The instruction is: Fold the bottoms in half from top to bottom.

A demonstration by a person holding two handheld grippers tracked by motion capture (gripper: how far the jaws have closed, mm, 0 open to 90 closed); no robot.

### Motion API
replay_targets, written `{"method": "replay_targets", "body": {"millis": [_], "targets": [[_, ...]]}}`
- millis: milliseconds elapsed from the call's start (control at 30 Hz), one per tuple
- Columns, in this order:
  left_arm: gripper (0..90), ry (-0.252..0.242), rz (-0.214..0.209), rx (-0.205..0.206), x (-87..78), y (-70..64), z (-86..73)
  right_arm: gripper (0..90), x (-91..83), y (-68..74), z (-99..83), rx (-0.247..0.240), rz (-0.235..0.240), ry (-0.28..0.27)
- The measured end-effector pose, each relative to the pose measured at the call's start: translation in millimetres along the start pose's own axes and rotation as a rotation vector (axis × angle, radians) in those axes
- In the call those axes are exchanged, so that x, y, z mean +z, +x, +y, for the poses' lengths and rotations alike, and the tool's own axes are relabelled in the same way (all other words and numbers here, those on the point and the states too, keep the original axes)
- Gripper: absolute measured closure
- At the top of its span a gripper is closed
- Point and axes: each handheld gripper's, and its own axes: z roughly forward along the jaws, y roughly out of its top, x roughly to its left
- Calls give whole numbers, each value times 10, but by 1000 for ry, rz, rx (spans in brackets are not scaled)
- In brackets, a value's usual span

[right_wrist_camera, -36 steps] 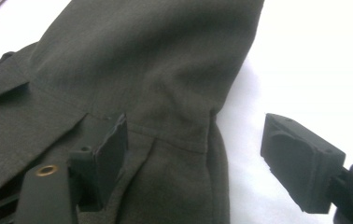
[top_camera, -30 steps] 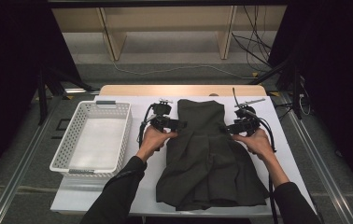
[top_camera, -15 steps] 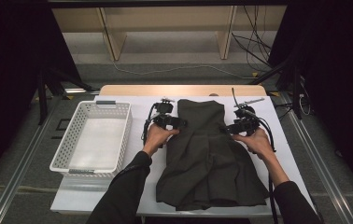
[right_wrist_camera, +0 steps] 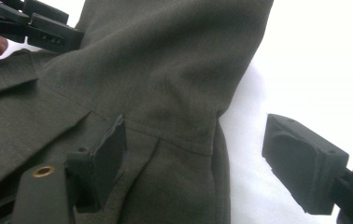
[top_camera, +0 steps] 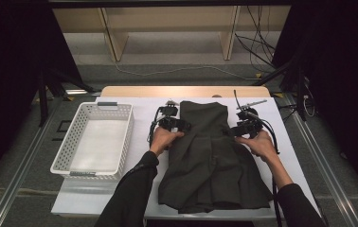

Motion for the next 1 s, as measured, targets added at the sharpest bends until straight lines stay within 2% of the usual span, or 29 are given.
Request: {"method": "replay_targets", "body": {"millis": [133, 200, 267, 367, 400, 467, 533, 600, 767, 1000], "targets": [[276, 21, -10, -17, 50, 12, 6, 231, 35, -2, -4, -3, -6, 15], [310, 25, -22, 8, 50, -3, 9, 231, 44, -1, -3, -7, -5, 15], [431, 24, -52, 17, 59, -15, 2, 231, 48, 1, -2, -8, -4, 17], [542, 11, -64, 42, 70, -40, -10, 232, 46, -5, 1, -4, -4, 18], [591, 12, -64, 51, 67, -51, -9, 233, 44, -7, 2, -1, -4, 17], [704, 4, -31, 91, 61, -93, -18, 235, 46, -15, 2, 2, -4, 17], [754, -5, -18, 115, 52, -119, -23, 236, 52, -22, 5, 4, -2, 19], [782, -9, -13, 132, 27, -130, -20, 238, 61, -33, 9, 11, 2, 21], [799, -30, -7, 146, -31, -152, -21, 242, 80, -59, 46, 26, 7, 18], [798, -47, -7, 160, -76, -161, -12, 243, 143, -96, 240, 67, 5, 23]]}}
